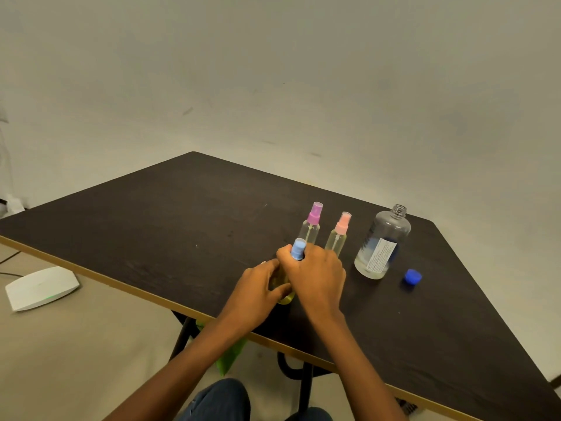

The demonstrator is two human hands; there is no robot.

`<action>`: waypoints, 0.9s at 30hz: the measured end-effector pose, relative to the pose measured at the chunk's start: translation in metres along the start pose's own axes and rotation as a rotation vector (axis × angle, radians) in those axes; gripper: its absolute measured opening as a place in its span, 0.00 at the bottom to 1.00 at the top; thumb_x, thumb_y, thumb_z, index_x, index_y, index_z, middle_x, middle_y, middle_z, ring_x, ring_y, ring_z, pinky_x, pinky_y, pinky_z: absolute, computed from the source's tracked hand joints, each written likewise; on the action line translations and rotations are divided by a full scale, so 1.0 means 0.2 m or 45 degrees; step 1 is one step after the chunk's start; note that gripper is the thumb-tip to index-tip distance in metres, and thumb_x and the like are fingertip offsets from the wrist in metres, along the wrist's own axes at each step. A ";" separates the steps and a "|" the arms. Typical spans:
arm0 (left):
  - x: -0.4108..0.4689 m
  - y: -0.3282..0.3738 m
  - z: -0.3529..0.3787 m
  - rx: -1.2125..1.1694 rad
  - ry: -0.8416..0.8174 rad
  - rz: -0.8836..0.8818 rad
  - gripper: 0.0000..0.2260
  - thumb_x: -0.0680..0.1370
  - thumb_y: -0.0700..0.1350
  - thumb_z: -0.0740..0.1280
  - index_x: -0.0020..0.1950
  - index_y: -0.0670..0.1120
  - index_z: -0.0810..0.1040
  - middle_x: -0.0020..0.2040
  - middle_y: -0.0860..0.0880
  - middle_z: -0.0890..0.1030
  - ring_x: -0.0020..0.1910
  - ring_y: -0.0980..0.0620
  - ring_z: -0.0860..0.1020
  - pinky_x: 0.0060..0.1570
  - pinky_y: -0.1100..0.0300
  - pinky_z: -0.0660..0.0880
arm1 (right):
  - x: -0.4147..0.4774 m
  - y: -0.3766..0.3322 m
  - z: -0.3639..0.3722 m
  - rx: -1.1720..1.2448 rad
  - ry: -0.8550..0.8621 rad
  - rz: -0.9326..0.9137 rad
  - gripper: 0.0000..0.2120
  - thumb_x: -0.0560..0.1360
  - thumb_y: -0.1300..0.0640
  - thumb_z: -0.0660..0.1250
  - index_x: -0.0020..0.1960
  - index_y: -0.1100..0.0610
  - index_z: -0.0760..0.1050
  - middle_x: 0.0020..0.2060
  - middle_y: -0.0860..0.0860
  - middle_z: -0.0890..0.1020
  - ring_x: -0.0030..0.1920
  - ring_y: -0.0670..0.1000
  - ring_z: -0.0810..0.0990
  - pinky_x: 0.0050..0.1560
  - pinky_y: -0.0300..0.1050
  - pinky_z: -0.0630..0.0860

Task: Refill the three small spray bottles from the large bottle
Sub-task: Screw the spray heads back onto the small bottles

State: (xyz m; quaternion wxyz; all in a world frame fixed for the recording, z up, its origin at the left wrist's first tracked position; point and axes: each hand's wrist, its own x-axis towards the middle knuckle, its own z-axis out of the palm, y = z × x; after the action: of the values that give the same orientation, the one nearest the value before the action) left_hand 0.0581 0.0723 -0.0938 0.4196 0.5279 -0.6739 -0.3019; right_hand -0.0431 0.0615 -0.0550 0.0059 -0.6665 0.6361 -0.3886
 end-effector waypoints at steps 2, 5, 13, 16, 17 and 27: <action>0.01 0.01 -0.03 0.002 -0.099 0.008 0.19 0.75 0.44 0.68 0.66 0.46 0.71 0.60 0.49 0.79 0.59 0.53 0.77 0.60 0.58 0.74 | 0.02 0.01 -0.02 -0.001 -0.098 -0.033 0.13 0.75 0.48 0.62 0.38 0.56 0.74 0.32 0.51 0.76 0.35 0.46 0.72 0.39 0.40 0.69; 0.02 0.02 -0.06 -0.004 -0.199 0.040 0.21 0.75 0.46 0.69 0.67 0.46 0.69 0.57 0.52 0.79 0.53 0.58 0.77 0.53 0.65 0.75 | 0.06 0.03 -0.07 0.062 -0.354 -0.095 0.14 0.76 0.45 0.62 0.45 0.56 0.76 0.36 0.48 0.73 0.38 0.45 0.71 0.41 0.37 0.67; 0.01 0.02 -0.03 0.007 -0.085 0.036 0.22 0.74 0.47 0.70 0.66 0.46 0.71 0.58 0.50 0.79 0.55 0.57 0.77 0.58 0.60 0.75 | 0.08 0.06 -0.04 0.118 -0.326 -0.092 0.13 0.76 0.49 0.62 0.35 0.55 0.71 0.26 0.46 0.70 0.29 0.44 0.69 0.32 0.33 0.64; 0.00 0.01 0.00 0.048 -0.008 0.019 0.20 0.74 0.47 0.69 0.65 0.46 0.72 0.58 0.49 0.80 0.56 0.55 0.78 0.58 0.57 0.76 | 0.07 0.05 -0.02 0.122 -0.297 -0.071 0.13 0.76 0.50 0.62 0.36 0.55 0.71 0.27 0.45 0.69 0.30 0.43 0.69 0.32 0.32 0.63; 0.00 0.01 0.01 0.058 0.011 0.014 0.20 0.74 0.46 0.69 0.65 0.46 0.72 0.57 0.49 0.80 0.56 0.54 0.79 0.57 0.56 0.77 | 0.07 0.05 -0.02 0.140 -0.281 -0.062 0.13 0.76 0.50 0.62 0.36 0.55 0.71 0.27 0.45 0.70 0.30 0.43 0.69 0.32 0.32 0.63; 0.00 0.00 0.03 0.079 0.095 -0.015 0.16 0.75 0.44 0.68 0.63 0.45 0.73 0.55 0.47 0.81 0.53 0.52 0.80 0.55 0.56 0.78 | 0.04 0.02 0.01 0.131 -0.143 0.059 0.11 0.76 0.51 0.62 0.38 0.56 0.72 0.32 0.50 0.74 0.33 0.44 0.71 0.34 0.32 0.64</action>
State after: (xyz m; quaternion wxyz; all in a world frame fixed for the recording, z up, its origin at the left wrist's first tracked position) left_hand 0.0530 0.0721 -0.0963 0.4261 0.5555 -0.6636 -0.2634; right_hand -0.0462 0.0531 -0.0555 0.0849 -0.6712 0.6291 -0.3827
